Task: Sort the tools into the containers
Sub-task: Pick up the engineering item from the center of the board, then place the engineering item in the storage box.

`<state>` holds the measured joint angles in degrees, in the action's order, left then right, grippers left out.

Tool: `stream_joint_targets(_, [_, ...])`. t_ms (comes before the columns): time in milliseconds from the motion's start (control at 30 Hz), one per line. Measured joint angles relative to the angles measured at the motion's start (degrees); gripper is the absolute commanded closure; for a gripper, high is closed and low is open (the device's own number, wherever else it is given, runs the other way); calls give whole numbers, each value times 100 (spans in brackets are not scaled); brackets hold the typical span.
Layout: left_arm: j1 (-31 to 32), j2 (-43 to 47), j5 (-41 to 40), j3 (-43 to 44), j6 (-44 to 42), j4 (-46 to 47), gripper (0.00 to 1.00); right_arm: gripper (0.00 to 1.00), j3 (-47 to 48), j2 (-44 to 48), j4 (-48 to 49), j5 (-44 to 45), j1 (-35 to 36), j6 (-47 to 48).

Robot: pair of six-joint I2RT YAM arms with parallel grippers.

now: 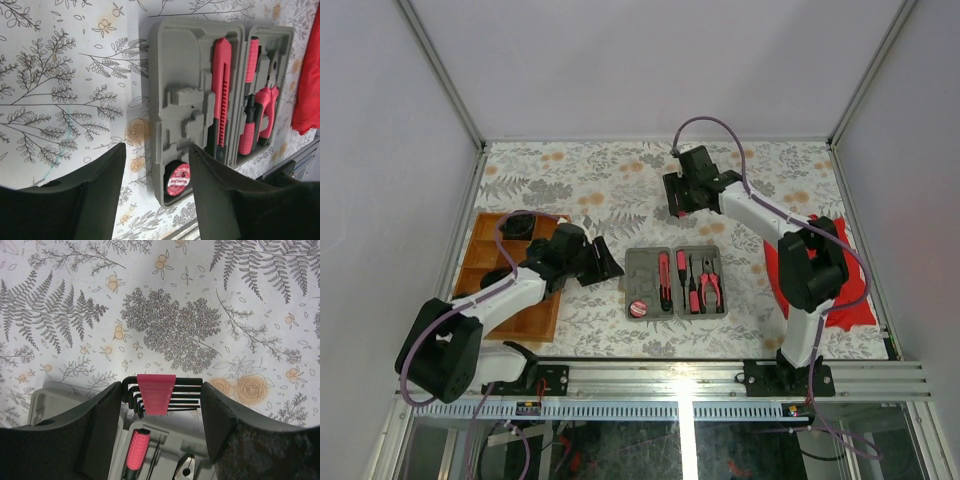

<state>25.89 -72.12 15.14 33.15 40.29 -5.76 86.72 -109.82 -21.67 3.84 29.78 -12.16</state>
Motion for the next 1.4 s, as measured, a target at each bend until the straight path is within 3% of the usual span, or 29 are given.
stream_joint_targets(233, [28, -592, 11, 0, -33, 260, 60, 45, -723, 586, 192, -46, 0, -199])
stream_joint_targets(533, [153, -796, 76, -4, 11, 501, 87, 46, -1456, 1167, 205, -46, 0, -420])
stream_joint_targets(733, [249, -577, 22, -310, 232, 697, 100, 46, -1731, 1532, 319, -46, 0, -595])
stream_joint_targets(967, [629, 173, -328, -1003, 949, 894, 100, 48, -2072, 1812, 472, -59, 0, -835])
stream_joint_targets(1167, [1550, 651, -890, -1379, 1799, 957, 99, 48, -2389, 1971, 566, -227, 17, -1080])
stream_joint_targets(1233, [1827, 691, -1054, -1405, 1987, 955, 96, 48, -2470, 2048, 568, -251, 39, -1152])
stream_joint_targets(1400, [2085, 695, -1316, -1423, 2243, 962, 75, 48, -2699, 2363, 570, -223, 289, -1388])
